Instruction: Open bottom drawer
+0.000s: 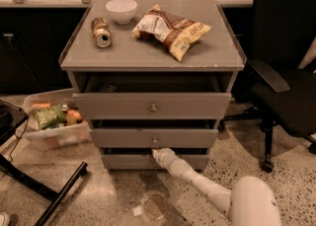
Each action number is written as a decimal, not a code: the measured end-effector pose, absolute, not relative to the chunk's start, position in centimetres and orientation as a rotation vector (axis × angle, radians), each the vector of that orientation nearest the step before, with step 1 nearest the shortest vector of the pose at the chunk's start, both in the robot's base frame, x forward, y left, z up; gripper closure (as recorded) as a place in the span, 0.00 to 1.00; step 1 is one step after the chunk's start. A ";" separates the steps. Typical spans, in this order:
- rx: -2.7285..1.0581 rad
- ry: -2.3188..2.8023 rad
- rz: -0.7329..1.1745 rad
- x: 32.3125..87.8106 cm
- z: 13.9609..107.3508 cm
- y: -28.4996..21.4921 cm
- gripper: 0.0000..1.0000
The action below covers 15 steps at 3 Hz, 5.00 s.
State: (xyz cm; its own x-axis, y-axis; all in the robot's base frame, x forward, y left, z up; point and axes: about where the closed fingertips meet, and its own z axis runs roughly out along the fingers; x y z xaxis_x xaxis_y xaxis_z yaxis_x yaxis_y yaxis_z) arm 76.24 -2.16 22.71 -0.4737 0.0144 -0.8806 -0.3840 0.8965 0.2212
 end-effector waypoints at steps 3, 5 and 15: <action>-0.228 2.166 0.562 77.3 18.0 -0.9 1.00; -0.220 2.196 0.574 76.1 18.0 -1.5 1.00; -0.851 2.427 0.239 64.2 20.3 -4.1 1.00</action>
Offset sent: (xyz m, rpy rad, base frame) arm 0.0122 0.0080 -0.0577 0.0454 0.1900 0.0041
